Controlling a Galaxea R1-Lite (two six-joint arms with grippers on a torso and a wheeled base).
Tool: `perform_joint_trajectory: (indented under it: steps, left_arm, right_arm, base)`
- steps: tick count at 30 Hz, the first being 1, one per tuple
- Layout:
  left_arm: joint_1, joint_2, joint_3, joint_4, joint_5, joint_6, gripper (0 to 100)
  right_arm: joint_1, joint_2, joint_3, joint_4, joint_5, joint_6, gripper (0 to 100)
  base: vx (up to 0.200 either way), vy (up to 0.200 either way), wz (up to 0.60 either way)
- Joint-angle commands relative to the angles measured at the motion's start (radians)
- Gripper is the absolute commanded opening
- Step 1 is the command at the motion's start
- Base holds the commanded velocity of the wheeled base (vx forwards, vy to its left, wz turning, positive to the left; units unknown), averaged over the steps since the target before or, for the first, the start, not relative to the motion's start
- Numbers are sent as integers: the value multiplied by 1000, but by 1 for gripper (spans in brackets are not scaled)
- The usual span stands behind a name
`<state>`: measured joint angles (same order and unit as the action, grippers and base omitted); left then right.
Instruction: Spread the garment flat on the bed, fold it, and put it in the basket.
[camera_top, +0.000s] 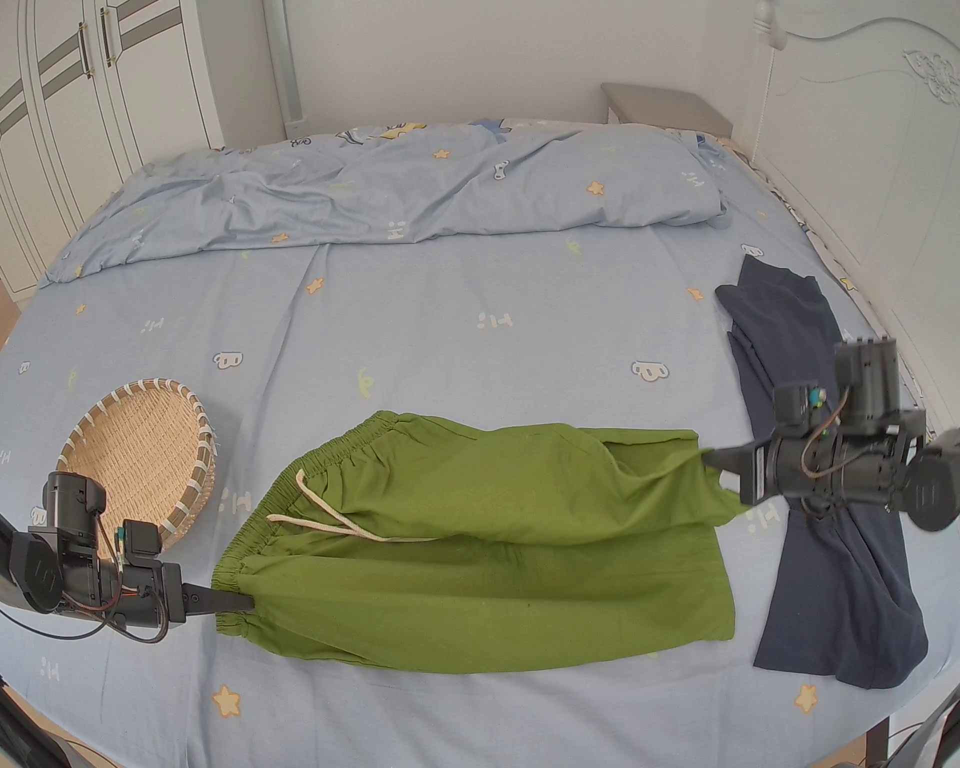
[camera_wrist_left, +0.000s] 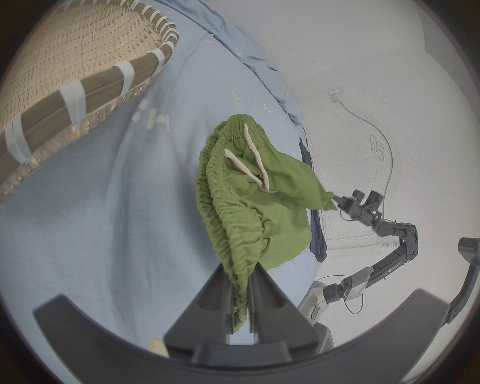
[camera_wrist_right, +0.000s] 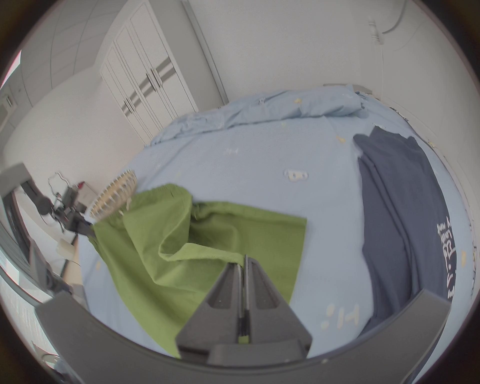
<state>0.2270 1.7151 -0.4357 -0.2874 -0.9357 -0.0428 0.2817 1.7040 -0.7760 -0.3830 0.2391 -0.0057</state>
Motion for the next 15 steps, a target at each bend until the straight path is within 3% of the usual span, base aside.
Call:
perform_joint_trajectory:
  steps: [1, 4, 13, 14, 15]
  left_arm:
    - [6, 4, -5, -2, 0, 0, 0]
    - [8, 4, -5, -2, 0, 0, 0]
    - [11, 4, -8, -4, 0, 0, 0]
    - [11, 4, -8, -4, 0, 0, 0]
    - [12, 4, -8, -4, 0, 0, 0]
  right_arm:
    - [-124, -66, -305, 245, 193, 53, 0]
    - [-150, -7, -371, 268, 232, 66, 0]
    - [-176, 141, -551, 326, 236, 67, 0]
    - [-176, 155, -566, 335, 238, 67, 100]
    - [-174, 164, -574, 342, 238, 67, 100]
  base:
    - [0, 0, 0]
    - [0, 0, 0]
    - [0, 0, 0]
    - [0, 0, 0]
    - [0, 0, 0]
